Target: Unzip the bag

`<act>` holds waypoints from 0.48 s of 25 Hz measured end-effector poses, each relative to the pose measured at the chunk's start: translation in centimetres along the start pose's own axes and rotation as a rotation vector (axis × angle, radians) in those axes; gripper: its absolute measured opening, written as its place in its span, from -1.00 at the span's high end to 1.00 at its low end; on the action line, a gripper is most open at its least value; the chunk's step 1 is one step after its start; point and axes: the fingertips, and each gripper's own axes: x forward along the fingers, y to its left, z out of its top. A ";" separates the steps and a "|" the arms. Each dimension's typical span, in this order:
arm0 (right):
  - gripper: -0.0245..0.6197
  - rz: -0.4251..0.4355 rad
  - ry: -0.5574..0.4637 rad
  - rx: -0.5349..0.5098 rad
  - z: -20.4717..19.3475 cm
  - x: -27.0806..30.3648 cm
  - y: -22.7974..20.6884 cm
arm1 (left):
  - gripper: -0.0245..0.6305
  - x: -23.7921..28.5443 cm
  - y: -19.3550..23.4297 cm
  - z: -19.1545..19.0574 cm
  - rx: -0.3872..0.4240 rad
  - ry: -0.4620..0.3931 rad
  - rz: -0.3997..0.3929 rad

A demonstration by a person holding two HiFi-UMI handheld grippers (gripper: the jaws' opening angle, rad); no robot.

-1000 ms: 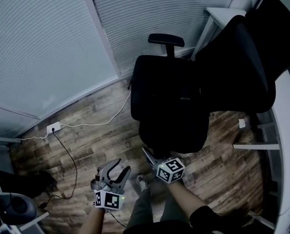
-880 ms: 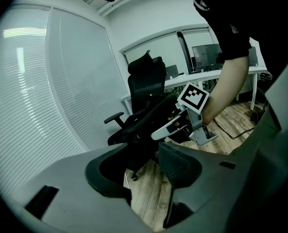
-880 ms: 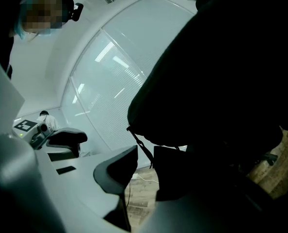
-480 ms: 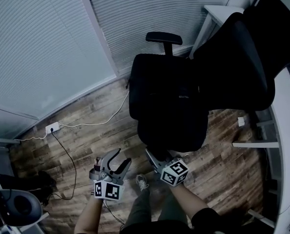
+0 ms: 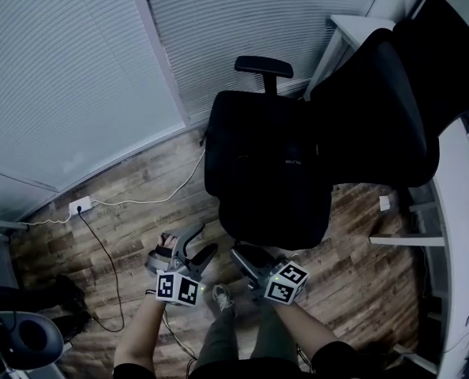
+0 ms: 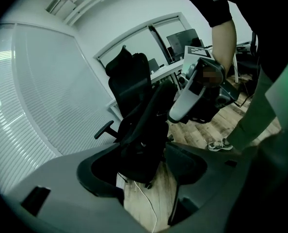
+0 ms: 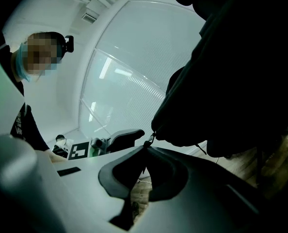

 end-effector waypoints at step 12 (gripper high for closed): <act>0.79 0.070 -0.030 0.046 1.9 -0.9 1.4 | 0.08 4.7 -1.1 3.5 0.198 -0.046 -0.084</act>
